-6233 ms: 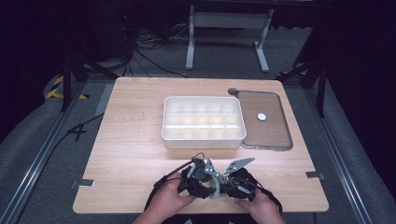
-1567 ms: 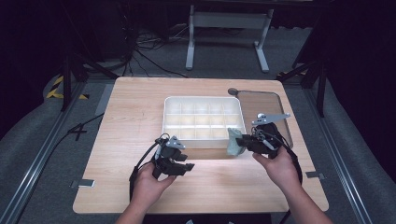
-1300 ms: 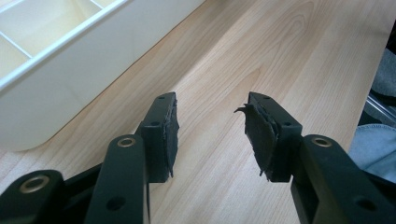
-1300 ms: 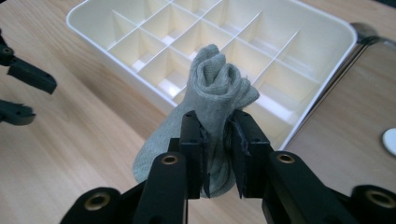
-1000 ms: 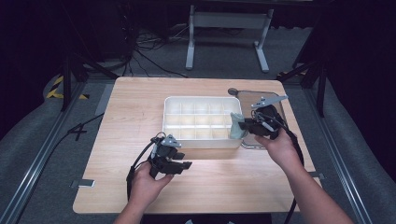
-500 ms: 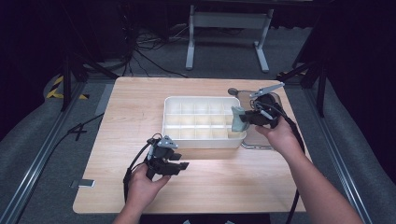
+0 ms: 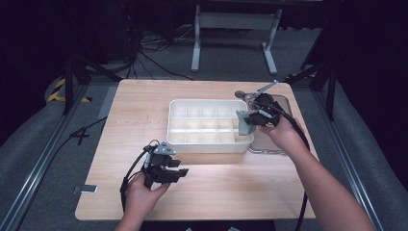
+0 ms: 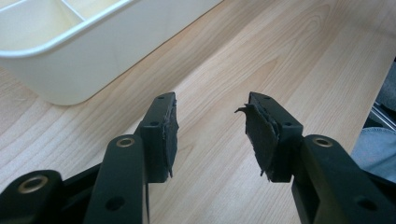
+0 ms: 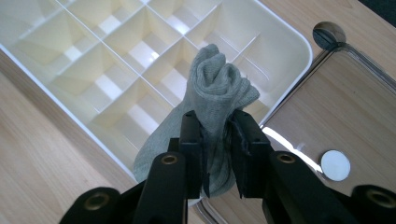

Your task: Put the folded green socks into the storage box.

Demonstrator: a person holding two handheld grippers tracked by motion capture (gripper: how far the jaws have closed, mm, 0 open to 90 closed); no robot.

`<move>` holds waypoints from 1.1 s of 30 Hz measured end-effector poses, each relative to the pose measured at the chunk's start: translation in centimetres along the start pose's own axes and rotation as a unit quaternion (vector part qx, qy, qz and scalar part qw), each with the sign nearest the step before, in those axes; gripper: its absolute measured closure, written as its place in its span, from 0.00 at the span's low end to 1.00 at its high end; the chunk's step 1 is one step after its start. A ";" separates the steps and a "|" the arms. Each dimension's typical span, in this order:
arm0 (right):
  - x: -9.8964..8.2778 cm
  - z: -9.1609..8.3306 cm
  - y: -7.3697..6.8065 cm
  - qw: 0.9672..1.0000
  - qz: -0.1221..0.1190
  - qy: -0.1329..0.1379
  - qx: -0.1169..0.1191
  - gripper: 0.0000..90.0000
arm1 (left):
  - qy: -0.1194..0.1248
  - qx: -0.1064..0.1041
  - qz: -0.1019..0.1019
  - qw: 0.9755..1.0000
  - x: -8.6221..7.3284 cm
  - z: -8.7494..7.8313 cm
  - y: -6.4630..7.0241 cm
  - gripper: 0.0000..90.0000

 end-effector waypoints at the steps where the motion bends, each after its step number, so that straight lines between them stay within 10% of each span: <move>1: 0.0 0.3 0.0 1.000 -0.004 -0.003 -0.001 0.84 | -0.001 -0.001 0.000 1.000 -0.1 0.0 0.0 0.60; 33: -1.4 6.6 -2.6 0.989 -0.027 -0.139 0.038 0.85 | -0.012 -0.003 0.003 1.000 0.4 0.8 0.2 0.59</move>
Point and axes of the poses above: each handheld gripper's, and its own axes: z roughly forward along the jaws, x roughly out of its top, y roughly to its right, the point moved 3 cm from there along z, roughly forward along the jaws, and after that the axes turned 15 degrees about -z, right-handed, at the moved point
